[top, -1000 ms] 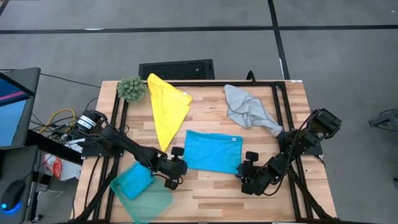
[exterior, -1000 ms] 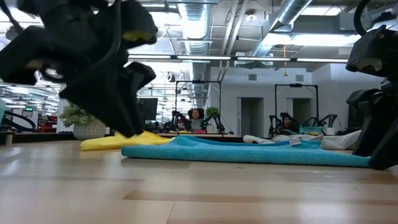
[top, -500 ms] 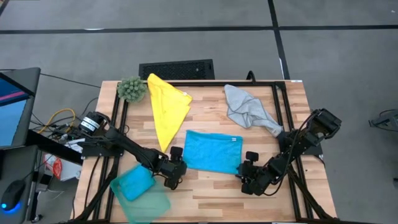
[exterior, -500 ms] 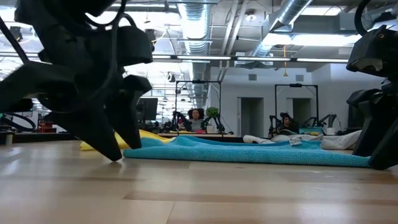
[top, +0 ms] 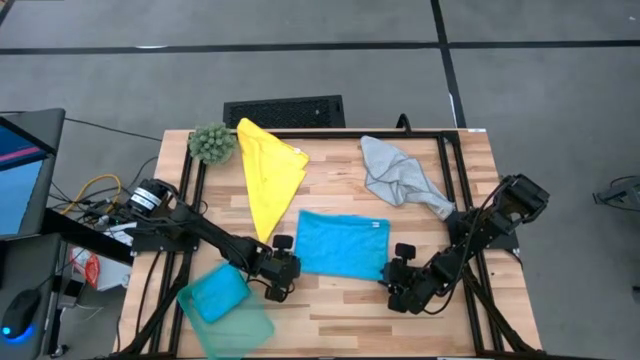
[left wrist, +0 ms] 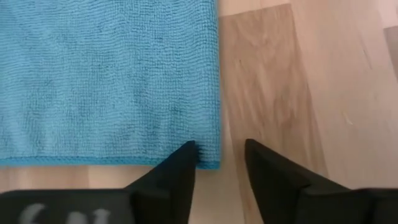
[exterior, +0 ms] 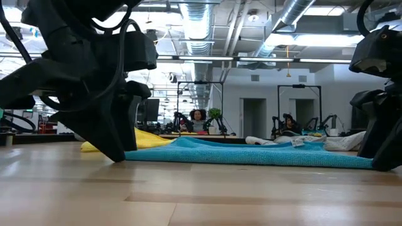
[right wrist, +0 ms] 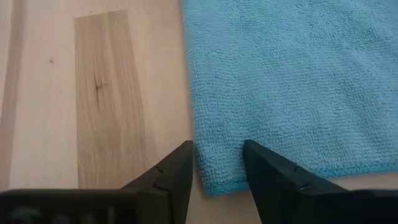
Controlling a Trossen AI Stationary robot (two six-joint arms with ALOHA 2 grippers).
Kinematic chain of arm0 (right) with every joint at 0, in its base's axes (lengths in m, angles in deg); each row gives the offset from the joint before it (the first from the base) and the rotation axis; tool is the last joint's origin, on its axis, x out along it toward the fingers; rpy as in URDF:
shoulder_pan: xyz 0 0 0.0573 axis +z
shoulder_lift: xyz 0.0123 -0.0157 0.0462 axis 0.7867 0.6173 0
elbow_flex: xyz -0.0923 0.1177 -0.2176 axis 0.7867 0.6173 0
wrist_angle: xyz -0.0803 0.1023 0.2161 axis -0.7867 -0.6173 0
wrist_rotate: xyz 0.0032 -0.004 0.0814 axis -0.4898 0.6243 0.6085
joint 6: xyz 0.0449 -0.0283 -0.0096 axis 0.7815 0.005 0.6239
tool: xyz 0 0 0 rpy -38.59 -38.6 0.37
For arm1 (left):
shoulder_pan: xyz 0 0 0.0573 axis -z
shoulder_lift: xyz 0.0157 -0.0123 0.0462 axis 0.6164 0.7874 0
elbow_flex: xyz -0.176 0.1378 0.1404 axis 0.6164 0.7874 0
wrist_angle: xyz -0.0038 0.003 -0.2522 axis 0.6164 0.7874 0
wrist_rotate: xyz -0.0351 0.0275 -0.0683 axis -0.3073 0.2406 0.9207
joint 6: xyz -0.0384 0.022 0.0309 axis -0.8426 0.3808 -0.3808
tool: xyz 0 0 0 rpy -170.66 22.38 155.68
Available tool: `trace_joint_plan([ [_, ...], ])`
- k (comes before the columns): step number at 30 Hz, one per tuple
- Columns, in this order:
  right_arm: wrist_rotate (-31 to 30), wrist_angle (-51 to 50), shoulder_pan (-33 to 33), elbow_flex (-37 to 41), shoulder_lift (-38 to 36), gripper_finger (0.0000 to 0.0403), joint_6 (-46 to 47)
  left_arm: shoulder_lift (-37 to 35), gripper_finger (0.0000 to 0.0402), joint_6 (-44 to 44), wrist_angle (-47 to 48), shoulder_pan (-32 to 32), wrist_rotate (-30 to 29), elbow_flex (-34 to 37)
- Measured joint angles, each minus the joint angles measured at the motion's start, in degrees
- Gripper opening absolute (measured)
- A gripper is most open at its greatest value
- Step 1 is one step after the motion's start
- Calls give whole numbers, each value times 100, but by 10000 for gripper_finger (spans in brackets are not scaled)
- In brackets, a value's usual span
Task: Fold microfiber towels
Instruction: Fold the blue towel
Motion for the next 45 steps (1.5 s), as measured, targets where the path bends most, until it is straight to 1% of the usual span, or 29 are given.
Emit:
trace_joint_plan([
  [2, 14, -19, 0, 0, 0, 159, 2, 124, 103, -26, -32, -29, 133, -6],
  [5, 59, -33, -2, -2, -2, 141, 7, 188, 70, -196, -57, -25, 143, -10],
  [11, 128, -29, -5, -3, -9, 81, 9, 193, 9, -337, -39, -27, 49, -42],
  [15, 246, -210, -7, -159, -76, 40, -11, 219, 5, -484, 228, -34, 82, -269],
  [19, 456, -363, 2, -271, -265, 9, -118, 252, 2, -658, 843, -49, 192, -721],
  [21, 459, -451, 2, -292, -466, 9, -79, 257, 2, -663, 1108, -51, 226, -961],
  [23, 458, -665, -16, -299, -676, 19, 50, 255, 1, -659, 1297, -49, 192, -1201],
  [27, 404, -1187, -125, -302, -1156, 32, 290, 246, 1, -643, 1826, -126, -91, -1490],
  [31, 399, -1727, -345, -302, -1598, 27, 343, 237, 1, -593, 2089, -303, -374, -1697],
  [37, 359, -2380, -757, -305, -2046, 18, 346, 228, 0, -336, 2002, -727, -612, -1754],
  [42, 355, -2714, -1174, -310, -2213, 26, 347, 222, 0, -145, 1984, -1195, -912, -1756],
  [45, 355, -2796, -1413, -313, -2218, 30, 280, 220, 0, 55, 1914, -1473, -864, -1759],
])
